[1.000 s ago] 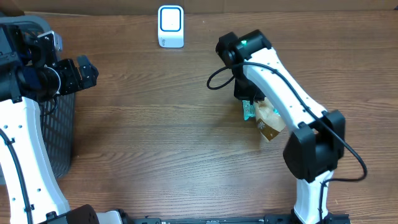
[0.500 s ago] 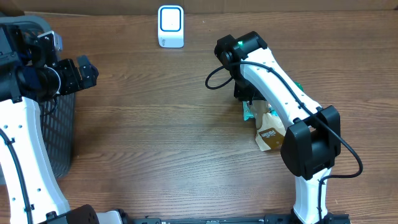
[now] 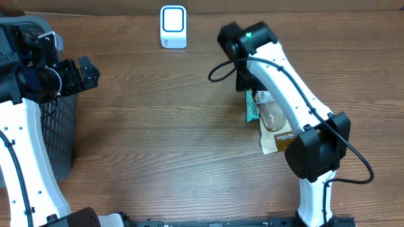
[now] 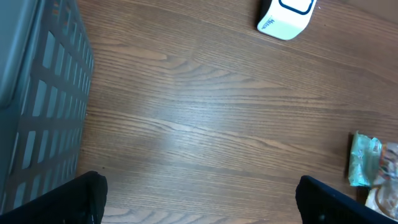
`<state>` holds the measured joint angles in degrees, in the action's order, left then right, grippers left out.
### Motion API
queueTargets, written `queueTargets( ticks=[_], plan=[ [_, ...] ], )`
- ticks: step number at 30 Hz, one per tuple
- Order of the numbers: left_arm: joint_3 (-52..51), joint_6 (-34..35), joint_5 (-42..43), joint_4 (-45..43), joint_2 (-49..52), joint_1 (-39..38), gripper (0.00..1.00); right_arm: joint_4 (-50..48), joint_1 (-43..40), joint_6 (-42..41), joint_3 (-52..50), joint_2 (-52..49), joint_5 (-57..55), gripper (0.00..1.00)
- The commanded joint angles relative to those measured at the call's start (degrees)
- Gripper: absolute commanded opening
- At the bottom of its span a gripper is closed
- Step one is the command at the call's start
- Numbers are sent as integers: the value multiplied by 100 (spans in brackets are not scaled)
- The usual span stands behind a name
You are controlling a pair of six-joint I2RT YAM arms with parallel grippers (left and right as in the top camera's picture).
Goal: Scan the item barcode
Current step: 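Carry the bread bag right and lower it onto the grouped packs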
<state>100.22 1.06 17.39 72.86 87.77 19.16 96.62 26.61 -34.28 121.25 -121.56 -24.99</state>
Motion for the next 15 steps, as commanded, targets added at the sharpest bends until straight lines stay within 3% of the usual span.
queueTargets(
  ticks=[1, 15],
  plan=[
    [74, -90, 4, -2, -4, -7, 99, 44, -50, 129, 629, 426, -33, 76],
    [74, -90, 4, -2, -4, -7, 100, 44, -42, 929, 975, 2308, 1578, 76]
  ],
)
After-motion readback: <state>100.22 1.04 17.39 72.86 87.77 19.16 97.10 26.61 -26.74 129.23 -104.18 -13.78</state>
